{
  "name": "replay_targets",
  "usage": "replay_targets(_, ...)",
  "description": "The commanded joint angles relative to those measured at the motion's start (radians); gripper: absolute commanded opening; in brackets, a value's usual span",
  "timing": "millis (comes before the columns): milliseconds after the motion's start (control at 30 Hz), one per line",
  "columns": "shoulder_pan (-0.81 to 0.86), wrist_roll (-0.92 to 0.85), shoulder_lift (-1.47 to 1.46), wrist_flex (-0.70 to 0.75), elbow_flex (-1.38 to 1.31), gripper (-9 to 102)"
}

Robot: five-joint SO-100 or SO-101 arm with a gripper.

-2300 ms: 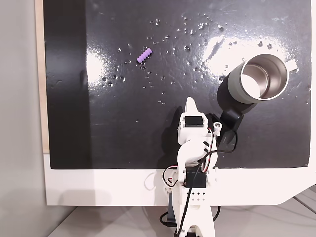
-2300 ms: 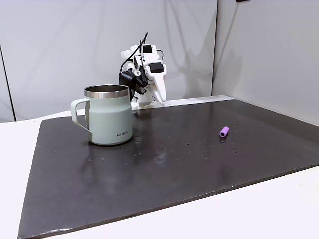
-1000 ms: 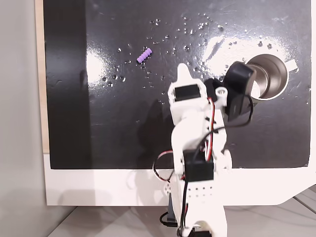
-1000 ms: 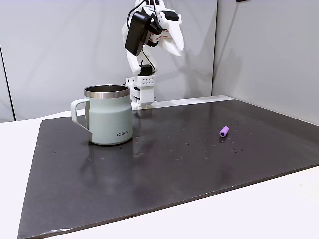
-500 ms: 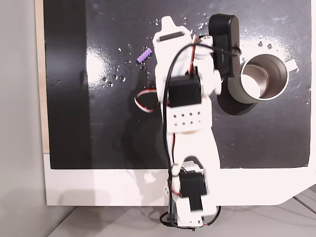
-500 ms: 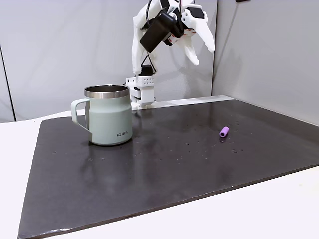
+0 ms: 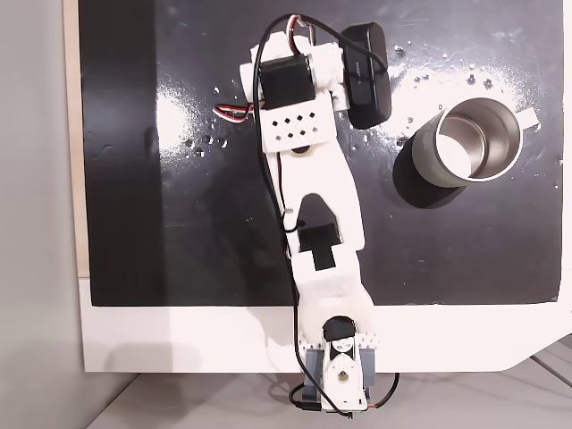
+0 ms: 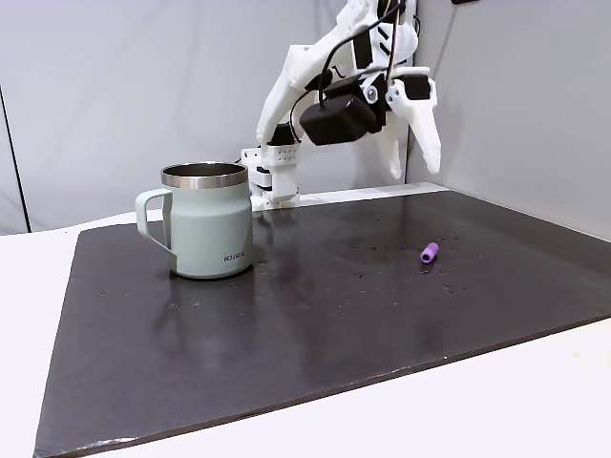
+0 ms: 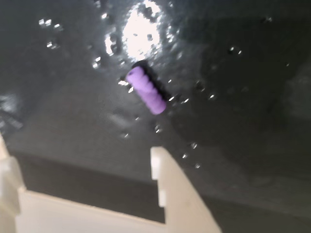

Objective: Grasp a pengrip and put it in the cup.

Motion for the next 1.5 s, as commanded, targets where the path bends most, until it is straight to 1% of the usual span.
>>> replay_targets(0, -0.031, -0.032, -0.043, 0.009, -0.072, 28)
replay_targets(333, -0.11, -0.107, -0.305, 0.011, -0.278, 27)
replay_targets(500, -0.132, -0.143, -0.396, 0.011, -0.325, 27)
replay_targets(867, -0.107, -0.163, -0.557, 0.003, -0.431, 25)
replay_targets(1000, -0.098, -0.147, -0.574, 0.0, -0.436, 20)
replay_targets(1100, -0.078, -0.107, -0.58, -0.002, -0.449, 10)
replay_targets(1167, -0.063, -0.083, -0.58, -0.002, -0.457, 6)
replay_targets(1333, -0.046, -0.067, -0.58, -0.002, -0.459, 0)
replay_targets(1467, -0.038, -0.052, -0.572, 0.008, -0.465, 0)
